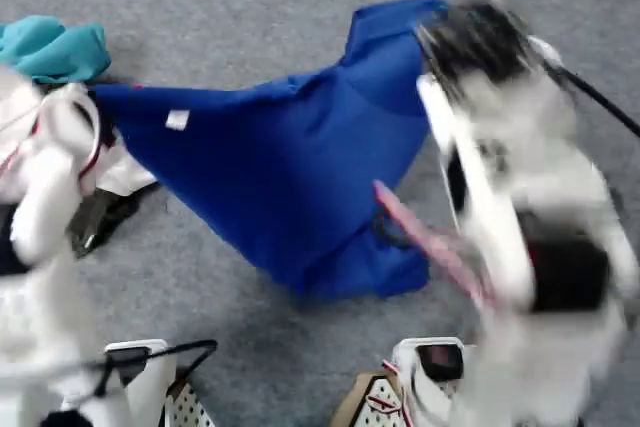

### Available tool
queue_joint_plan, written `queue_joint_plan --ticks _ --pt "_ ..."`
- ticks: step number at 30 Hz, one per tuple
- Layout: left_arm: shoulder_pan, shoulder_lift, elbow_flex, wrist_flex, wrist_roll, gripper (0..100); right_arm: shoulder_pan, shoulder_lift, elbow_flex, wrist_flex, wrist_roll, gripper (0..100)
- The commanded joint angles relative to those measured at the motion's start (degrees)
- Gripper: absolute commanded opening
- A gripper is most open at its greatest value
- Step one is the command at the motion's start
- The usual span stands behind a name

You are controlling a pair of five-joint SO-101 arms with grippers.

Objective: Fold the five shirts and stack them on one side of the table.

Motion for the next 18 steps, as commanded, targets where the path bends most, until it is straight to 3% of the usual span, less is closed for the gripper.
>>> queue_joint_plan --ticks 1,7,12,18 --pt "-1.1 -3.3 -10.6 6.4 -0.9 2 -0.9 -7.2 -8.7 -2.0 -4.1 0.2" --pt "-1.2 -9.0 -20.3 7.6 -1.1 2 -0.8 -8.0 -20.9 -2.8 0.4 0.2" --pt "-1.1 -14.2 -16.7 7.6 -1.3 2 -0.6 -7.3 -30.1 -2.5 5.6 0.2" --pt "-1.0 -24.2 -7.5 7.6 -6.4 2 10.2 -7.9 -38.7 -2.9 9.6 0.3"
